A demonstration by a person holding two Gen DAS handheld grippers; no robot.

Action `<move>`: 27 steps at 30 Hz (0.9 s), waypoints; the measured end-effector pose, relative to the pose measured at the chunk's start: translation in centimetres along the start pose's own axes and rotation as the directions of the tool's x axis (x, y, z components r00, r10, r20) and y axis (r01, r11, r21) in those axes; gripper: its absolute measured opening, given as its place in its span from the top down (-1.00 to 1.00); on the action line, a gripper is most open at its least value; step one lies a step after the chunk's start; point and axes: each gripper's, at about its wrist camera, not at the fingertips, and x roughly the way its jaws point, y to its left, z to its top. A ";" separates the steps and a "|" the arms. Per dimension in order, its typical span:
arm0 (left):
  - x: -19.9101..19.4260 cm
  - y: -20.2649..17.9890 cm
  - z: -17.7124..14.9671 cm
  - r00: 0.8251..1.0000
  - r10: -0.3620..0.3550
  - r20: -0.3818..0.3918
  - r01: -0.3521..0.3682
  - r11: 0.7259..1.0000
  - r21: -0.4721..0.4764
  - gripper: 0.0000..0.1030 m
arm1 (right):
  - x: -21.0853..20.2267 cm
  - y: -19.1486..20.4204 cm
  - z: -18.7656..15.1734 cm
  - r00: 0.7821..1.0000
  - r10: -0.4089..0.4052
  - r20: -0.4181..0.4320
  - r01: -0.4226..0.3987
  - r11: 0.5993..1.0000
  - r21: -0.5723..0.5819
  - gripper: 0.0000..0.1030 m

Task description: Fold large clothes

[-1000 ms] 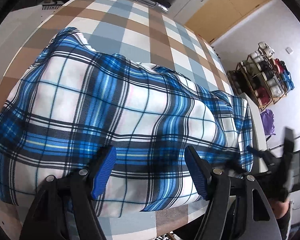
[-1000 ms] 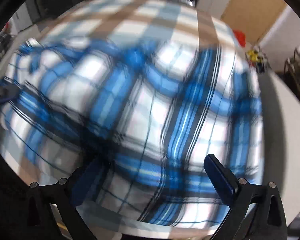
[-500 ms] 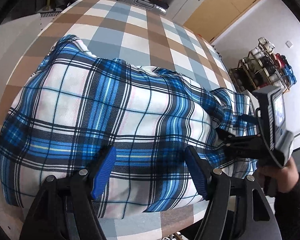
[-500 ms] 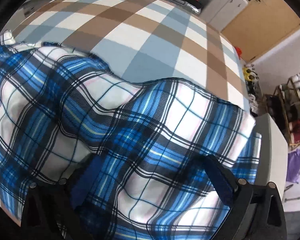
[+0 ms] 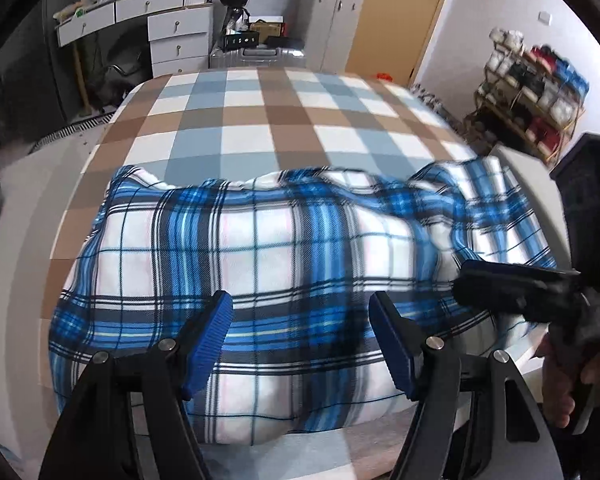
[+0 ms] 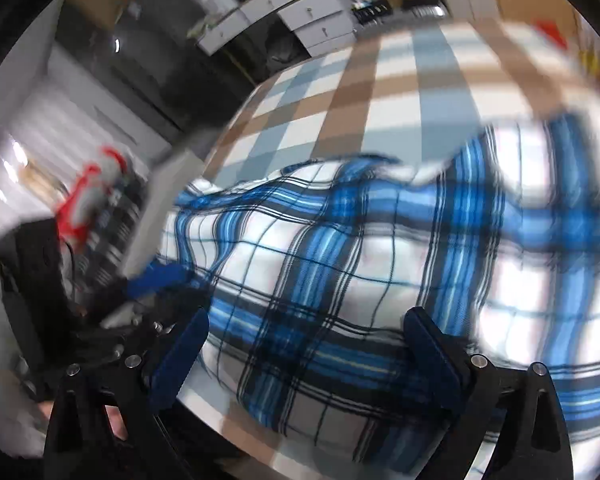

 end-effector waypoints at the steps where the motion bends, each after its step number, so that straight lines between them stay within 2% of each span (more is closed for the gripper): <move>1: 0.4 0.3 0.0 1.000 0.018 -0.016 -0.018 1.000 0.002 -0.29 | 0.6 -0.9 -0.1 1.000 0.016 -0.005 -0.015 0.999 0.037 -0.93; 2: 0.8 0.6 0.0 0.999 0.033 -0.029 -0.033 0.999 -0.005 -0.29 | 1.1 -1.5 -0.3 0.999 0.047 0.005 -0.047 0.997 0.062 -0.94; 6: 1.7 1.7 0.3 0.997 0.018 -0.069 -0.022 0.998 -0.058 -0.29 | 0.4 -0.5 -0.7 0.998 0.045 0.043 -0.048 0.997 0.065 -0.93; 7: 1.6 1.6 0.3 0.997 0.018 -0.068 -0.022 0.998 -0.058 -0.29 | 0.0 -0.5 -0.7 0.996 0.068 0.061 -0.073 0.994 0.085 -0.93; 8: 1.3 1.5 0.4 0.998 0.023 -0.057 -0.026 0.998 -0.055 -0.29 | -0.9 -0.5 -0.6 0.988 0.122 0.098 -0.132 0.986 0.106 -0.93; 11: -0.2 0.6 0.0 0.999 0.034 0.020 -0.033 0.999 -0.023 -0.29 | -3.3 -0.1 -0.3 0.957 0.239 0.166 -0.254 0.964 0.076 -0.98; 14: -0.7 -0.6 -0.1 0.998 0.000 0.060 -0.003 0.999 0.047 -0.29 | -2.9 -0.5 -0.4 0.950 0.278 0.143 -0.295 0.949 0.115 -1.00; 16: -0.3 -1.1 0.1 0.998 -0.008 0.059 0.004 0.998 0.060 -0.29 | -0.9 -2.0 -0.4 0.958 0.276 0.076 -0.286 0.935 0.208 -1.00; 18: 0.5 -1.6 0.3 0.999 -0.046 0.027 0.044 0.997 0.059 -0.29 | 0.9 -3.6 -0.6 0.951 0.306 0.048 -0.307 0.908 0.284 -1.00; 21: 2.2 -2.0 0.5 0.999 -0.022 -0.035 0.023 0.999 0.036 -0.29 | 0.9 -3.8 -0.5 0.942 0.328 0.069 -0.333 0.898 0.287 -0.99; 23: 3.4 -2.0 0.5 0.997 0.014 -0.072 -0.012 1.000 0.024 -0.29 | 1.1 -3.5 -0.6 0.947 0.313 0.068 -0.319 0.906 0.278 -0.97; 27: 4.0 -1.5 0.5 0.995 0.015 -0.096 -0.015 1.000 -0.008 -0.32 | 0.8 -2.2 -0.5 0.958 0.283 0.033 -0.282 0.926 0.249 -0.97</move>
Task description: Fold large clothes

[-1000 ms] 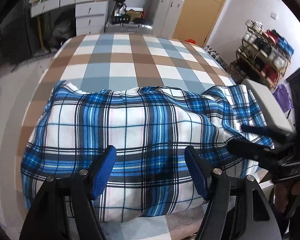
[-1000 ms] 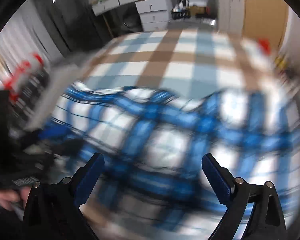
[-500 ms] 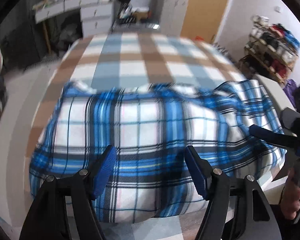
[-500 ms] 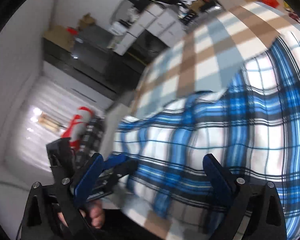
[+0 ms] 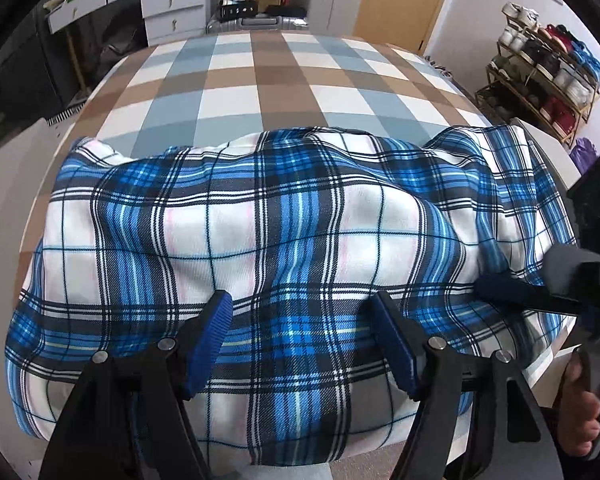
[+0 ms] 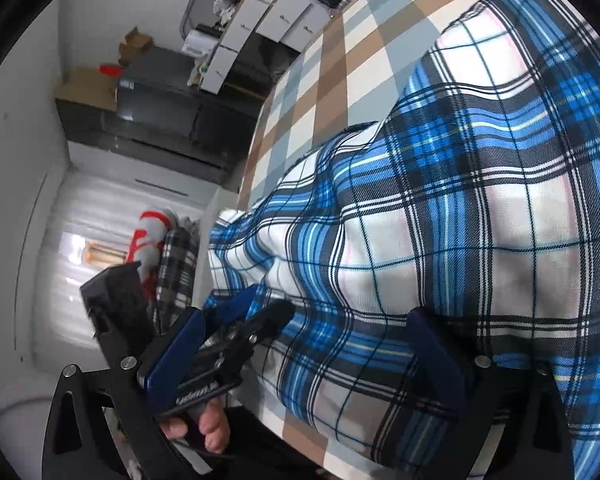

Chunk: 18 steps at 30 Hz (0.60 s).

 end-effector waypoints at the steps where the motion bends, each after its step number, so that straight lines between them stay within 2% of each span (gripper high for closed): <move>1: -0.2 0.0 -0.1 1.000 0.000 0.001 0.000 1.000 -0.002 -0.32 | -0.8 0.2 0.0 1.000 0.013 0.015 -0.014 1.000 0.013 -0.97; 3: -1.1 0.4 -0.3 1.000 -0.004 0.015 0.004 1.000 -0.026 -0.28 | -2.9 0.5 0.3 0.994 0.071 0.077 -0.073 0.997 0.023 -1.00; 4: -2.1 0.8 -0.5 0.999 -0.030 0.036 0.031 0.999 -0.042 -0.27 | -4.8 0.9 0.2 0.986 0.110 0.128 -0.113 0.994 0.013 -1.00; 6: -3.8 1.2 -1.2 0.990 -0.120 0.079 0.125 0.990 -0.063 -0.27 | -7.3 1.1 0.0 0.976 0.121 0.179 -0.123 0.992 -0.002 -1.00; 8: -4.8 0.9 -1.6 0.974 -0.206 0.096 0.211 0.976 -0.045 -0.27 | -8.5 0.2 -0.3 0.975 0.116 0.188 -0.121 0.993 0.015 -1.00; 10: -4.4 0.3 -1.8 0.956 -0.288 0.057 0.290 0.957 -0.020 -0.28 | -7.9 -1.2 -0.4 0.984 0.124 0.129 -0.135 0.988 0.078 -1.00; 14: -2.1 -0.3 -1.6 0.973 -0.231 -0.016 0.230 0.973 -0.022 -0.27 | -6.5 -4.7 -0.3 0.997 0.041 0.068 -0.056 0.972 0.230 -1.00; 16: -1.3 -0.1 -1.5 0.972 -0.232 -0.037 0.230 0.972 -0.053 -0.27 | -5.7 -6.0 0.0 0.999 -0.002 0.048 -0.011 0.961 0.276 -1.00; 18: -1.1 -0.1 -1.6 0.970 -0.239 -0.046 0.236 0.970 -0.064 -0.27 | -6.1 -6.8 0.1 0.996 0.002 0.093 -0.030 0.954 0.299 -1.00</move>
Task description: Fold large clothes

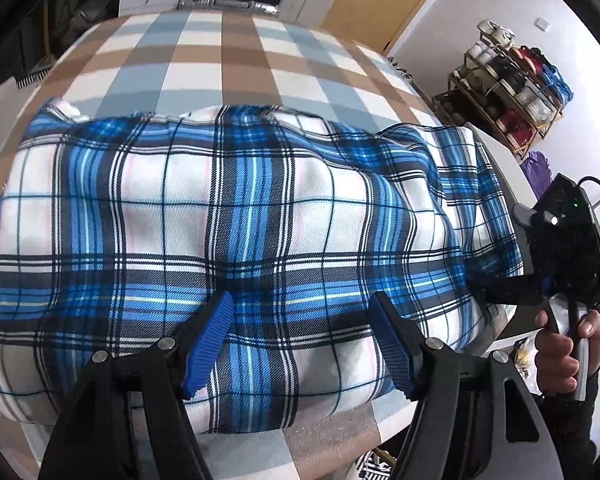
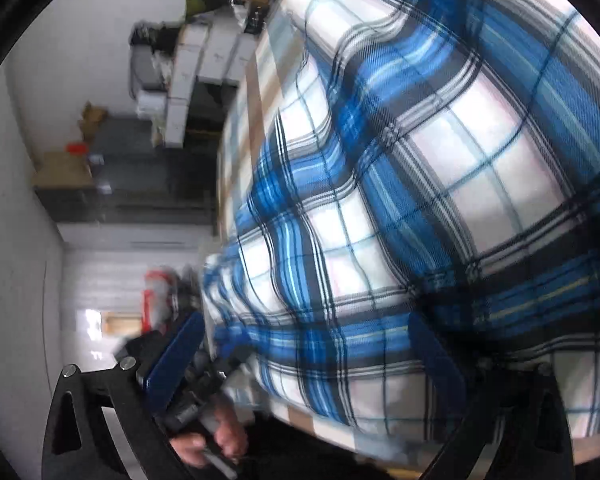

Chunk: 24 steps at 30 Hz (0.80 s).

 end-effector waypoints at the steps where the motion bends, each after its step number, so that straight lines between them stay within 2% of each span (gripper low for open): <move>1: 0.0 0.0 0.1 1.000 -0.006 -0.003 0.006 1.000 0.002 -0.27 | -0.2 -0.2 0.1 1.000 0.002 0.007 -0.002 1.000 0.008 -0.98; 5: -1.8 1.2 0.1 0.998 -0.068 0.011 0.069 0.996 -0.052 -0.27 | -1.6 -0.7 0.1 0.996 0.068 0.065 -0.072 0.996 0.057 -1.00; 8: -4.6 3.0 0.1 0.997 -0.046 0.061 0.051 0.994 -0.093 -0.27 | -4.0 -0.1 0.4 0.978 0.122 0.167 -0.127 0.992 0.023 -1.00; 11: -5.7 6.1 0.2 0.998 -0.009 0.064 0.018 0.990 -0.142 -0.27 | -5.4 0.5 0.4 0.964 0.133 0.230 -0.134 0.991 -0.014 -1.00; 13: -5.2 8.3 0.0 0.999 0.025 0.030 -0.019 0.983 -0.180 -0.27 | -5.6 0.8 0.4 0.961 0.150 0.232 -0.148 0.989 -0.023 -1.00; 16: -4.4 10.8 -0.9 1.000 0.006 0.013 -0.002 0.973 -0.232 -0.27 | -5.1 1.0 0.3 0.966 0.150 0.209 -0.146 0.989 -0.033 -1.00; 18: -4.3 11.2 -1.1 0.999 -0.034 0.030 0.040 0.969 -0.243 -0.27 | -5.0 1.0 0.4 0.973 0.119 0.197 -0.113 0.993 -0.038 -1.00; 21: -4.3 10.9 -1.0 0.999 -0.040 0.033 0.047 0.972 -0.231 -0.27 | -5.3 0.9 0.8 0.978 0.094 0.183 -0.088 0.995 -0.041 -1.00; 23: -4.6 10.6 -0.9 0.999 -0.039 0.033 0.047 0.962 -0.270 -0.27 | -5.5 0.8 0.9 0.979 0.089 0.186 -0.083 0.996 -0.040 -1.00; 24: -5.0 10.1 -0.5 0.997 -0.060 0.043 0.070 0.958 -0.278 -0.27 | -5.7 0.8 0.9 0.978 0.091 0.189 -0.085 0.996 -0.038 -1.00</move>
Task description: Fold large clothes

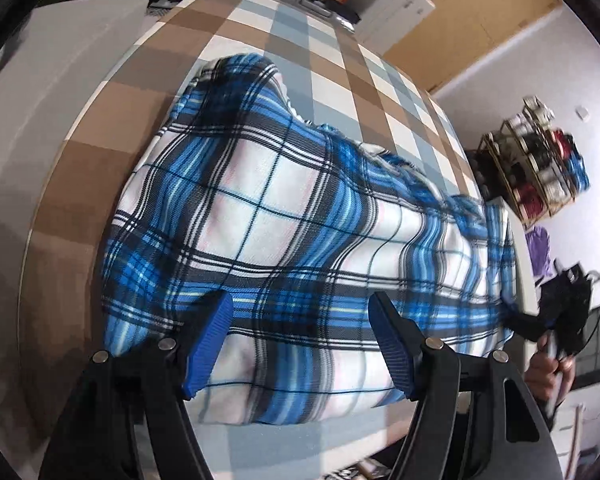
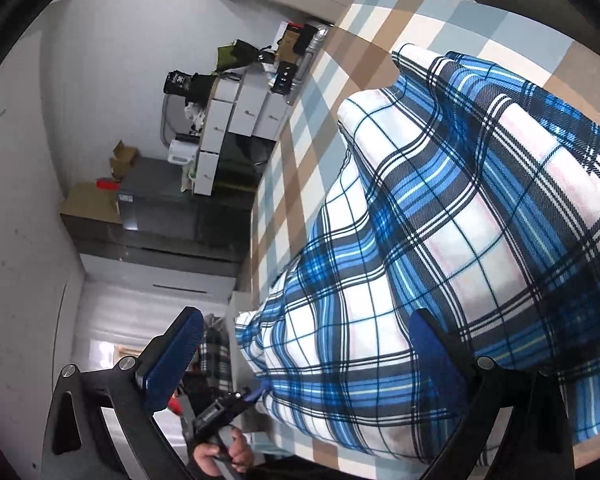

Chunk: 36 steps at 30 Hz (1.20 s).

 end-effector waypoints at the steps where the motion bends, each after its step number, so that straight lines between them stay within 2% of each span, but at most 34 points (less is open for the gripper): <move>1: -0.4 -0.8 0.3 0.999 -0.047 0.006 0.047 0.999 0.006 -0.27 | -0.3 -0.1 -0.1 1.000 0.005 0.004 -0.005 1.000 0.003 -1.00; 4: -1.2 -3.4 1.6 0.984 -0.176 0.010 0.175 0.984 0.038 -0.27 | -0.5 0.0 -0.2 1.000 0.007 0.013 -0.008 1.000 0.006 -1.00; 5: -1.0 -4.0 2.2 0.982 -0.190 0.007 0.189 0.981 0.045 -0.28 | -0.6 0.0 -0.2 1.000 0.005 0.014 -0.005 1.000 0.007 -1.00; 7: -0.1 -4.4 3.7 0.984 -0.178 -0.005 0.178 0.983 0.044 -0.28 | -0.7 -0.1 0.0 1.000 -0.002 0.021 0.002 1.000 0.015 -1.00; 10: 2.5 -2.6 5.4 0.984 -0.165 -0.059 0.163 0.986 -0.048 -0.27 | -1.1 -0.6 0.3 1.000 0.012 0.024 -0.013 0.999 0.032 -1.00; 12: 3.9 -0.7 5.4 0.977 -0.192 -0.096 0.181 0.977 -0.111 -0.26 | -1.3 -0.7 0.4 0.999 0.017 0.030 -0.018 0.999 0.038 -1.00; 13: 4.3 -0.1 5.3 0.974 -0.206 -0.089 0.192 0.971 -0.143 -0.20 | -1.4 -0.7 0.5 0.999 0.021 0.028 -0.022 0.999 0.036 -1.00; 15: 4.0 -0.3 5.0 0.976 -0.197 -0.092 0.183 0.973 -0.141 -0.14 | -1.3 -0.6 0.5 1.000 0.020 0.022 -0.021 0.999 0.028 -1.00; 18: 2.8 -2.6 5.0 0.987 -0.111 -0.117 0.097 0.988 -0.120 -0.14 | -1.3 -0.3 0.5 1.000 0.027 0.010 -0.028 0.999 0.018 -1.00; 19: 2.1 -4.0 5.1 0.988 -0.114 -0.104 0.103 0.989 -0.103 -0.14 | -1.3 -0.2 0.5 1.000 0.029 0.008 -0.029 0.999 0.018 -1.00; 20: 1.5 -5.6 5.1 0.983 -0.154 -0.100 0.147 0.986 -0.075 -0.14 | -1.2 -0.1 0.5 0.999 0.034 0.006 -0.034 0.999 0.019 -1.00; 22: 1.5 -9.7 4.7 0.960 -0.235 -0.151 0.238 0.971 -0.001 -0.14 | -1.3 0.1 0.5 0.999 0.045 0.006 -0.045 0.999 0.017 -1.00; 24: 2.4 -13.4 3.7 0.942 -0.264 -0.208 0.283 0.957 0.064 -0.14 | -1.4 0.4 0.5 0.999 0.046 0.010 -0.046 0.999 0.010 -1.00; 27: 5.9 -17.1 2.4 0.929 -0.228 -0.292 0.274 0.953 0.127 -0.14 | -1.8 0.2 0.6 0.998 0.052 0.019 -0.052 0.998 0.018 -1.00; 30: 9.8 -16.8 1.8 0.928 -0.160 -0.338 0.203 0.975 0.096 -0.14 | -2.4 -0.3 0.7 0.997 0.063 0.034 -0.064 0.997 0.042 -1.00; 32: 11.5 -15.6 1.6 0.926 -0.151 -0.346 0.180 0.982 0.052 -0.11 | -2.9 -0.5 0.8 0.996 0.069 0.048 -0.071 0.996 0.052 -1.00; 34: 11.5 -15.3 1.8 0.925 -0.186 -0.333 0.202 0.979 0.015 -0.12 | -3.1 -0.4 1.0 0.996 0.076 0.045 -0.078 0.996 0.045 -1.00; 36: 11.2 -15.6 1.7 0.927 -0.169 -0.334 0.189 0.982 0.028 -0.12 | -3.3 0.1 0.9 0.995 0.082 0.050 -0.083 0.996 0.023 -1.00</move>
